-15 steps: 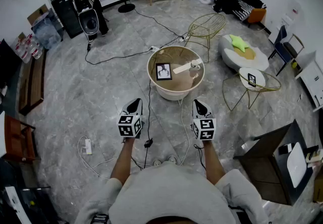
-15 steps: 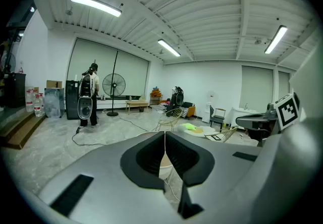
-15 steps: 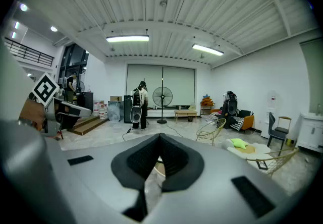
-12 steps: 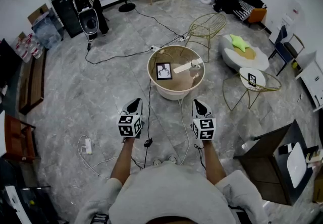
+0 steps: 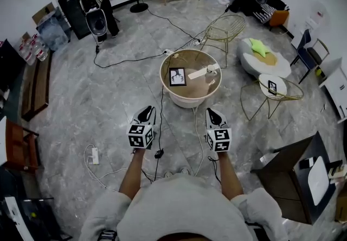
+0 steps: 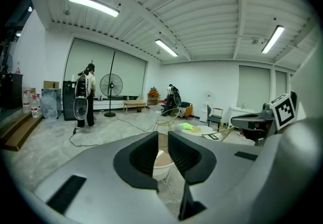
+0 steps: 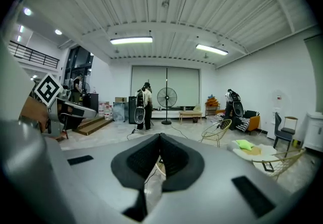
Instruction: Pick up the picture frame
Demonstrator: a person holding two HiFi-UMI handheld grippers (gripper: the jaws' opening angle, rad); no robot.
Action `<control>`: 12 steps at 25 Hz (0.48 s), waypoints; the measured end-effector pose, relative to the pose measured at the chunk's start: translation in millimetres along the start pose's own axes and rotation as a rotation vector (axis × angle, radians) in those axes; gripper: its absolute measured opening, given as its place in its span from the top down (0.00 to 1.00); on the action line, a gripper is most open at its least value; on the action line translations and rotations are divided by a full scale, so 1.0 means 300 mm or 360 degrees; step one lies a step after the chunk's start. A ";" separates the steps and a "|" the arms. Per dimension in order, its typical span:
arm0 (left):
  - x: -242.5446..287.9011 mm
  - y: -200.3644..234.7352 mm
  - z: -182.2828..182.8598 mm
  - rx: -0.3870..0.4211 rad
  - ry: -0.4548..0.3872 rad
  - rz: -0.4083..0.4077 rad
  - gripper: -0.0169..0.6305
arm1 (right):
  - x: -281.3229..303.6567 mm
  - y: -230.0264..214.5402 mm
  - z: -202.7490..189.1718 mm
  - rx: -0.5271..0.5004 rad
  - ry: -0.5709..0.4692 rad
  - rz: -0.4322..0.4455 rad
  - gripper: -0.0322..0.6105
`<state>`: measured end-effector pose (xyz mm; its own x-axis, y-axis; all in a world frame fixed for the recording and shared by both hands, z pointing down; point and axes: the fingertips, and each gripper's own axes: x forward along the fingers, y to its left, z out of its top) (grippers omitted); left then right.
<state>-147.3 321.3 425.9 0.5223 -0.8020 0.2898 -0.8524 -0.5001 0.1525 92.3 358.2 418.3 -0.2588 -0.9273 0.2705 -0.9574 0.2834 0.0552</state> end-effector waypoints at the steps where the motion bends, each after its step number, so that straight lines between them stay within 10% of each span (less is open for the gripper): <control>1: 0.004 -0.011 -0.004 -0.0015 0.0005 -0.0031 0.88 | 0.001 0.004 0.002 0.0001 -0.0012 0.0017 0.95; 5: 0.020 -0.043 -0.030 -0.0084 0.0037 -0.0115 0.62 | 0.012 0.024 0.006 0.0022 -0.0048 0.0107 0.57; 12: 0.043 -0.083 -0.035 -0.0092 0.0044 -0.0096 0.62 | 0.026 0.008 -0.009 -0.0020 -0.0027 0.0187 0.50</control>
<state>-119.5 326.9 435.9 0.5728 -0.7610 0.3045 -0.8196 -0.5270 0.2246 88.3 352.3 423.1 -0.3712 -0.8915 0.2598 -0.9187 0.3932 0.0363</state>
